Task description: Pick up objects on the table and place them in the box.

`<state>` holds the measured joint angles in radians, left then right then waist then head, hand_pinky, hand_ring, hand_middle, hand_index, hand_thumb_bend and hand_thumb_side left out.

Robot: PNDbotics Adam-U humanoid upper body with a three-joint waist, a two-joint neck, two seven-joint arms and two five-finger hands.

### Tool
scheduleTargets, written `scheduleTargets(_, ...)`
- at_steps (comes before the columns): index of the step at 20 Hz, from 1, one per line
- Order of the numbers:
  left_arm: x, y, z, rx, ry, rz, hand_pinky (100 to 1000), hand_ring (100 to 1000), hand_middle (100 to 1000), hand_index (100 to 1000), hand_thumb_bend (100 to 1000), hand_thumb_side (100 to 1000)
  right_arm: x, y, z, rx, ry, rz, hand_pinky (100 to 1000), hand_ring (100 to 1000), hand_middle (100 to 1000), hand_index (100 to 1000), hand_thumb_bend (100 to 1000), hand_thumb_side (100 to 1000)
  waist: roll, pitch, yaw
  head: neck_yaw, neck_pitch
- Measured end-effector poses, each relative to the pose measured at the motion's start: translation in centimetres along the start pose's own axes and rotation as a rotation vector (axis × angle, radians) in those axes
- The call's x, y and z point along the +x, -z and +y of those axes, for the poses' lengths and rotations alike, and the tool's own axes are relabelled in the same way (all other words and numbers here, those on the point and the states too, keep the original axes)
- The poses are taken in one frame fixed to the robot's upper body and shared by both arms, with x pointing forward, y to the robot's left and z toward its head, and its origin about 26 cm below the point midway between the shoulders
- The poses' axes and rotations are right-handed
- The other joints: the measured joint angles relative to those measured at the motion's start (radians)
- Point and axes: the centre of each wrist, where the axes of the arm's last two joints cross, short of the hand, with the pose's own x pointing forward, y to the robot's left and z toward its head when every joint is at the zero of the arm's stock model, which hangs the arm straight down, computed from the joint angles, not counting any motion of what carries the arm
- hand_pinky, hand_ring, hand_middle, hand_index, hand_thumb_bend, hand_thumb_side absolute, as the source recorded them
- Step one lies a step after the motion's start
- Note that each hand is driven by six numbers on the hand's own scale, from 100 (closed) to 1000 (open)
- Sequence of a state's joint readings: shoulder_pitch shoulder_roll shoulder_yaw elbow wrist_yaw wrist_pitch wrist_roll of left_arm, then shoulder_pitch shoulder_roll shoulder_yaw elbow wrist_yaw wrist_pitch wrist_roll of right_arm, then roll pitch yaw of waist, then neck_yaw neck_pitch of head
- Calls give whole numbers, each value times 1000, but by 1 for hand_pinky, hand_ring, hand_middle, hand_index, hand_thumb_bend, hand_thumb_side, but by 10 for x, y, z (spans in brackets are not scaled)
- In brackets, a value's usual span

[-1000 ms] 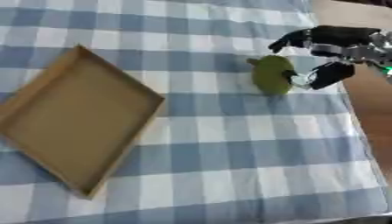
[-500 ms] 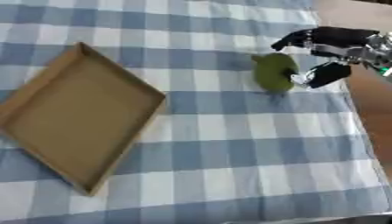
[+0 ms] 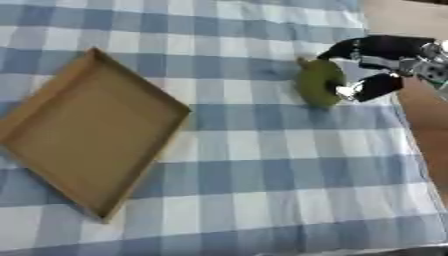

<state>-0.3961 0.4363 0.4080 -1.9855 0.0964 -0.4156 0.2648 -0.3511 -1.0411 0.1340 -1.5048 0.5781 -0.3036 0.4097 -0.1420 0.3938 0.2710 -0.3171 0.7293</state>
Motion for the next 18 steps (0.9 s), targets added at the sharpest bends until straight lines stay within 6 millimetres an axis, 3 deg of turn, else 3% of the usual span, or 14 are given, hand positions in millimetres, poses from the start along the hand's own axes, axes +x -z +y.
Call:
scheduleTargets(9,0,0,0,-3,0,0,734,726,753,697,474,467,-3,-1,-4,-25,74,-6,920,920,625,733,100,580,-1,0,0,5,9)
scheduleTargets(14,0,0,0,-5,0,-1,733,725,752,695,475,466,-7,-2,-4,-45,99,6,912,907,577,655,100,497,-2,0,1,8,9)
scheduleTargets(18,0,0,0,-6,0,0,733,725,752,694,474,467,-10,-3,-4,-60,105,14,901,895,559,626,100,300,-2,0,2,8,10)
